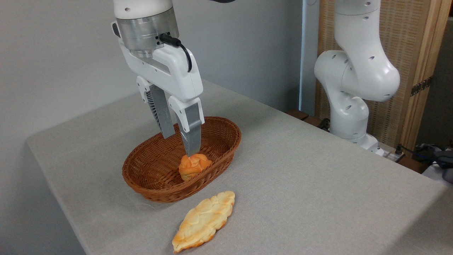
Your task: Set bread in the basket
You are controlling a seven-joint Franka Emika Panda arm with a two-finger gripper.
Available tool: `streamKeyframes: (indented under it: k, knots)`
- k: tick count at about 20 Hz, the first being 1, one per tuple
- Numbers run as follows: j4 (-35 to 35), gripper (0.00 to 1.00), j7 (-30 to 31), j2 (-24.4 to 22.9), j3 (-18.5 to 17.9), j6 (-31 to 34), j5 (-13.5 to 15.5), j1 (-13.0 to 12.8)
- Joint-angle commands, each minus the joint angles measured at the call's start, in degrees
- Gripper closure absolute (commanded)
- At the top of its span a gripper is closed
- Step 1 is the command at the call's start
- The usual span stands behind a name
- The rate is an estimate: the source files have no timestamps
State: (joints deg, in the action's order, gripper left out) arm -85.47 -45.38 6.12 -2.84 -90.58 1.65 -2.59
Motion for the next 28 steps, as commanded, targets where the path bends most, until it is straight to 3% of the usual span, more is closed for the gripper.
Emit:
streamKeyframes:
  k: [1, 21, 28]
  knots:
    - [0.13, 0.00, -1.03, -0.50, -0.77, 1.11, 0.37, -0.49]
    - [0.13, 0.00, -1.11, 2.84, -1.56, -4.08, 1.07, -0.31]
    - [-1.54, 0.00, -0.59, 4.59, -1.56, -9.87, 1.16, 0.30]
